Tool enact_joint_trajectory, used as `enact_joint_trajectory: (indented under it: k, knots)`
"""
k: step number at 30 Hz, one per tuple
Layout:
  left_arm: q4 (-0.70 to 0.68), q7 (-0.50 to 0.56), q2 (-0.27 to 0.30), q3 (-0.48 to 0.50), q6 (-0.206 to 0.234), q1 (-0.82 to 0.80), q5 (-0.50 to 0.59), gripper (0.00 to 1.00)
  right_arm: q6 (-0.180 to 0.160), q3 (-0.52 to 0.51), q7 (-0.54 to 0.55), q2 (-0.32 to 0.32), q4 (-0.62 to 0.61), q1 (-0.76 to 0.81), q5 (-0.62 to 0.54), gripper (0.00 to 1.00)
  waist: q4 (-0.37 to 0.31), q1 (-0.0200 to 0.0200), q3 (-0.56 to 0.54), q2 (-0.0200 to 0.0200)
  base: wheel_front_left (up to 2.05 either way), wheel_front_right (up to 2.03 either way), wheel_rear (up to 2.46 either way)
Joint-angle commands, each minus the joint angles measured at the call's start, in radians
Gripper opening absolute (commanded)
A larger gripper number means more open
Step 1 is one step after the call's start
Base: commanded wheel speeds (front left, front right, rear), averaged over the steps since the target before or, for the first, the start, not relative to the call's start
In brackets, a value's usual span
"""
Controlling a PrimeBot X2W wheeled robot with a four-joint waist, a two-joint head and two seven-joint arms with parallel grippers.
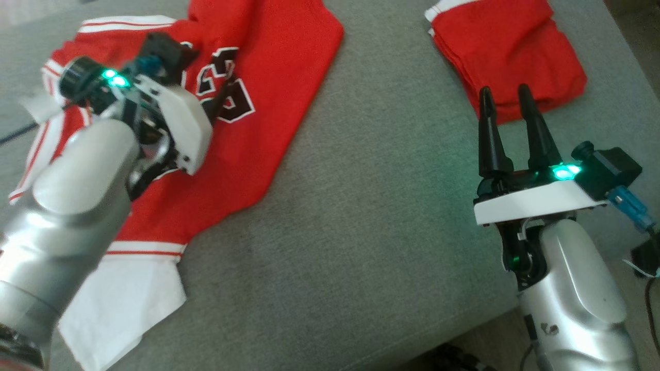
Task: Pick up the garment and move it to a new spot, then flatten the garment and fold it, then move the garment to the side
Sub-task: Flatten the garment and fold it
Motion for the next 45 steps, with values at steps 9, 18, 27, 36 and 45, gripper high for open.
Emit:
enact_joint_trajectory:
  k: [9, 18, 27, 36, 45]
  knots:
    - [0.082, -0.014, 0.031, -0.042, 0.002, -0.105, -0.072, 1.0, -0.001, 0.037, -0.014, 0.002, -0.032, -0.044, 0.028, 1.0, -0.045, -0.0002, 0.048, 0.0, 0.0, 0.0, 0.0]
    - [0.153, -0.038, 0.038, -0.075, 0.002, -0.153, -0.113, 0.0, -0.001, 0.029, -0.014, 0.002, -0.07, -0.042, 0.028, 1.0, -0.044, -0.0002, 0.069, 0.0, 0.0, 0.0, 0.0]
    - [0.24, -0.183, 0.052, -0.026, 0.05, -0.222, -0.097, 0.0, -0.001, 0.027, -0.014, 0.002, -0.077, -0.039, 0.018, 1.0, -0.03, -0.0002, 0.067, 0.0, 0.0, 0.0, 0.0]
    - [0.333, -0.291, 0.079, 0.005, 0.096, -0.282, -0.081, 0.0, -0.001, 0.032, -0.014, 0.002, -0.078, -0.037, 0.017, 1.0, -0.022, -0.0002, 0.07, 0.0, 0.0, 0.0, 0.0]
    - [0.424, -0.336, 0.103, 0.014, 0.147, -0.329, -0.066, 0.0, -0.001, 0.03, -0.014, 0.002, -0.075, -0.036, 0.014, 1.0, -0.014, -0.0002, 0.082, 0.0, 0.0, 0.0, 0.0]
